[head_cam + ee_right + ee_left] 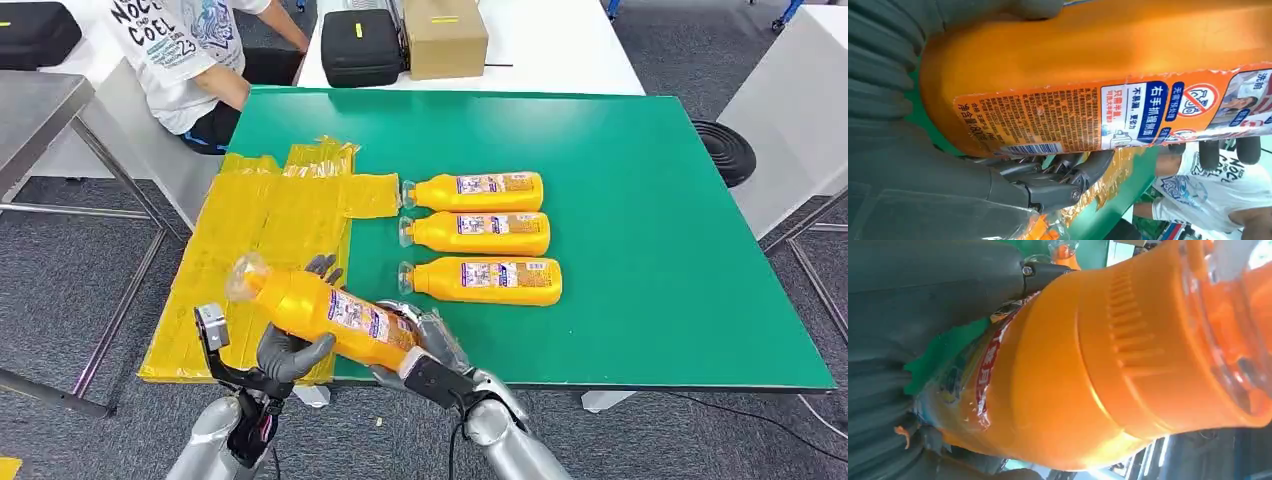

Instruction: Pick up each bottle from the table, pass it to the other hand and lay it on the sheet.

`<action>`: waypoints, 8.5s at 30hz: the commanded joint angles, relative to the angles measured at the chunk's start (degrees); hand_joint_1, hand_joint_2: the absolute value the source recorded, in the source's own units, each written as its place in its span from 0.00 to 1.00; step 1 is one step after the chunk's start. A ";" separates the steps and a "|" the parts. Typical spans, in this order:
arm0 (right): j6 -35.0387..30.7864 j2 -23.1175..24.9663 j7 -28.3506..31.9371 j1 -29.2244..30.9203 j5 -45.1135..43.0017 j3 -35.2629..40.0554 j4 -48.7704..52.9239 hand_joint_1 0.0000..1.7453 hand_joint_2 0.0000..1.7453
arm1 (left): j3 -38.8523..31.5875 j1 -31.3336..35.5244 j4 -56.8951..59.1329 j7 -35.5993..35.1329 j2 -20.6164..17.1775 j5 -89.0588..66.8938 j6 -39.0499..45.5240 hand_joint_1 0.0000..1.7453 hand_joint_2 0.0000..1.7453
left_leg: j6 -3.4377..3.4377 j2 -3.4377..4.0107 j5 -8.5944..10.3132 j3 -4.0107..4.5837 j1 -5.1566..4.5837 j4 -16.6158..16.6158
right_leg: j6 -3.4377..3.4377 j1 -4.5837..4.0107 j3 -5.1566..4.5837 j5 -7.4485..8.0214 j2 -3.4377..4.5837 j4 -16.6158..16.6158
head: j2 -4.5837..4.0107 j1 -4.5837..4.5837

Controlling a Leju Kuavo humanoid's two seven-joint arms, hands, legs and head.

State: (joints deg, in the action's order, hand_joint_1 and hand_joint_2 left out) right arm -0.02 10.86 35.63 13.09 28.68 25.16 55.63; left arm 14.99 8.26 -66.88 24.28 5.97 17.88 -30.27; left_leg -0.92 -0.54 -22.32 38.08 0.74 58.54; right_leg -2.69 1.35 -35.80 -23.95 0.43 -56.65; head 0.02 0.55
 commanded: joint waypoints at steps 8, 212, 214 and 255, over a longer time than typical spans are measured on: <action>0.03 -0.36 -0.53 2.85 0.58 1.14 -5.64 1.00 1.00 | 0.41 0.81 0.96 0.65 -1.52 -0.66 0.60 1.00 1.00 | 0.01 0.06 -0.12 -0.32 0.02 -0.04 | 0.14 -0.05 0.33 -0.10 -0.01 0.06 | 0.00 0.00; 9.20 -11.54 -22.12 28.92 24.25 4.46 -20.86 0.00 1.00 | -10.80 -7.25 -12.28 -3.17 -5.68 -46.34 34.36 0.00 1.00 | 0.01 0.12 -0.01 -0.21 0.04 0.04 | 0.25 -0.09 0.24 0.02 0.00 -0.01 | 0.00 0.00; 9.20 -11.54 -22.12 28.92 24.25 4.46 -20.86 0.00 1.00 | -10.80 -7.25 -12.28 -3.17 -5.68 -46.34 34.36 0.00 1.00 | 0.01 0.08 0.08 -0.05 0.02 0.02 | 0.21 -0.05 0.09 0.09 -0.01 -0.01 | 0.00 0.00; 12.08 -19.91 -26.68 21.37 18.49 4.67 -21.28 0.00 1.00 | -10.13 -6.67 -10.16 -2.99 -6.05 -44.98 31.59 0.00 1.00 | 0.02 -0.23 0.10 -0.66 0.06 -0.10 | 0.23 -0.10 0.77 0.03 -0.32 0.19 | 0.00 0.00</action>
State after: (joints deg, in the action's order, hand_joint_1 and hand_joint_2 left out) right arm 10.97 -7.54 9.42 38.21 47.21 29.46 36.09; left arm 5.01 0.02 -80.02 21.18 0.33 -27.23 1.95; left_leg -0.90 -0.62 -22.19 37.66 0.74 58.57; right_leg -2.59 1.33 -35.38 -23.85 0.33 -56.63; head 0.02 0.55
